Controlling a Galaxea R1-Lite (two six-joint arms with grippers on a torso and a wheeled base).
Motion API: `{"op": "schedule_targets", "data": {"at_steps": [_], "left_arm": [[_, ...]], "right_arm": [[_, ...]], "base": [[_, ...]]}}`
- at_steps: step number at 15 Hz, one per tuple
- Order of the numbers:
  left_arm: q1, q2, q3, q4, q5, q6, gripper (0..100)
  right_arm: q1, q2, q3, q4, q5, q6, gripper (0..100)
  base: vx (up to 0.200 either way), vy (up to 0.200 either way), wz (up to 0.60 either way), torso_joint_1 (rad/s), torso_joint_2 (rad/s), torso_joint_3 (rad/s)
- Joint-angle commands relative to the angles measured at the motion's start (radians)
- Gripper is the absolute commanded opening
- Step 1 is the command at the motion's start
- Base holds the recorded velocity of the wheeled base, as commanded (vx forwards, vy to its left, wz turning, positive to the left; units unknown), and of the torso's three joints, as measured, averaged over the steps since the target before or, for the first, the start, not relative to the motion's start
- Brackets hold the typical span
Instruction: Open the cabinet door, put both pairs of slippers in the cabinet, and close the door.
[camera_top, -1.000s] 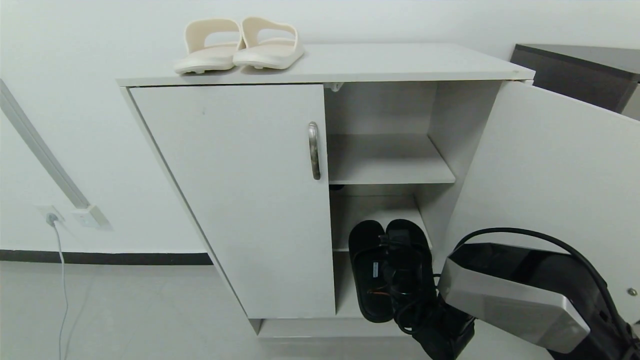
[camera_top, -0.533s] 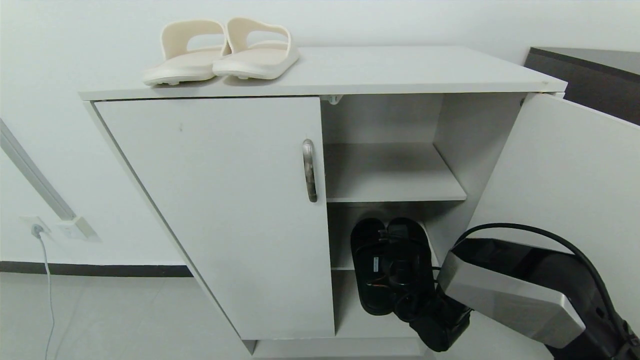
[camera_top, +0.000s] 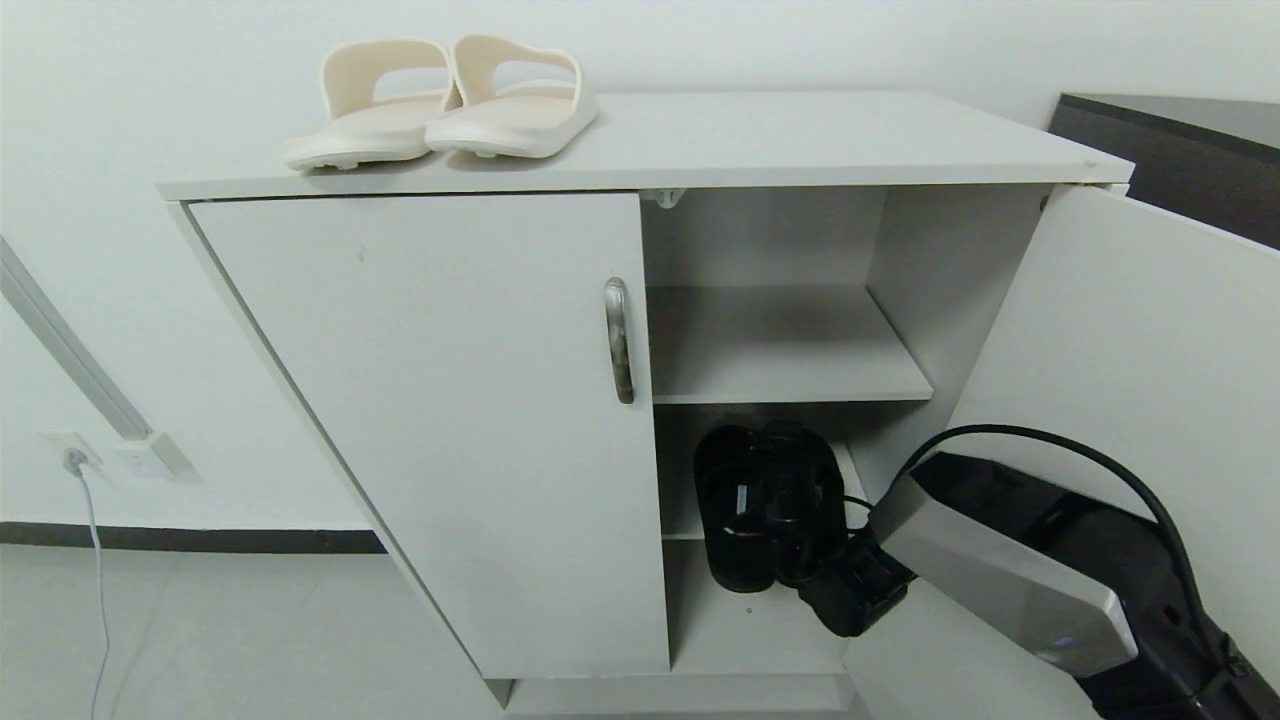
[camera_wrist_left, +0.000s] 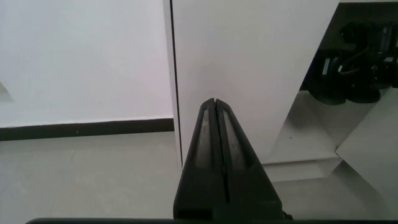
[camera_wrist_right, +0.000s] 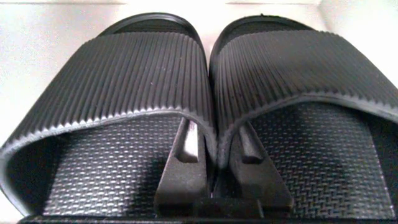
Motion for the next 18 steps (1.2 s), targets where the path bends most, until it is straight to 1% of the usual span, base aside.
{"op": "schedule_targets", "data": {"at_steps": [1,2,5,8,12,16,17,18], "left_arm": [[0.0,0.001,0.0,0.0,0.0,0.0,0],[0.0,0.001,0.0,0.0,0.0,0.0,0],[-0.001,0.001,0.0,0.0,0.0,0.001,0],[0.0,0.001,0.0,0.0,0.0,0.001,0],[0.0,0.001,0.0,0.0,0.0,0.0,0],[0.0,0.001,0.0,0.0,0.002,0.0,0],[0.0,0.001,0.0,0.0,0.002,0.0,0],[0.0,0.001,0.0,0.0,0.002,0.0,0]], "right_arm": [[-0.016,0.03,-0.06,0.021,0.007,0.003,0],[-0.028,0.044,-0.11,0.058,0.014,0.003,0],[-0.042,0.062,-0.183,0.112,0.019,0.003,0],[-0.053,0.097,-0.248,0.13,0.017,0.0,0],[-0.06,0.12,-0.315,0.176,0.019,-0.002,0],[-0.06,0.126,-0.326,0.184,0.019,-0.002,0],[-0.06,0.126,-0.324,0.186,0.017,-0.002,100],[-0.059,0.126,-0.317,0.187,0.017,-0.002,100]], "base": [[0.0,0.0,0.0,0.0,0.0,0.0],[0.0,0.0,0.0,0.0,0.0,0.0],[0.0,0.0,0.0,0.0,0.0,0.0],[0.0,0.0,0.0,0.0,0.0,0.0],[0.0,0.0,0.0,0.0,0.0,0.0],[0.0,0.0,0.0,0.0,0.0,0.0],[0.0,0.0,0.0,0.0,0.0,0.0],[0.0,0.0,0.0,0.0,0.0,0.0]]}}
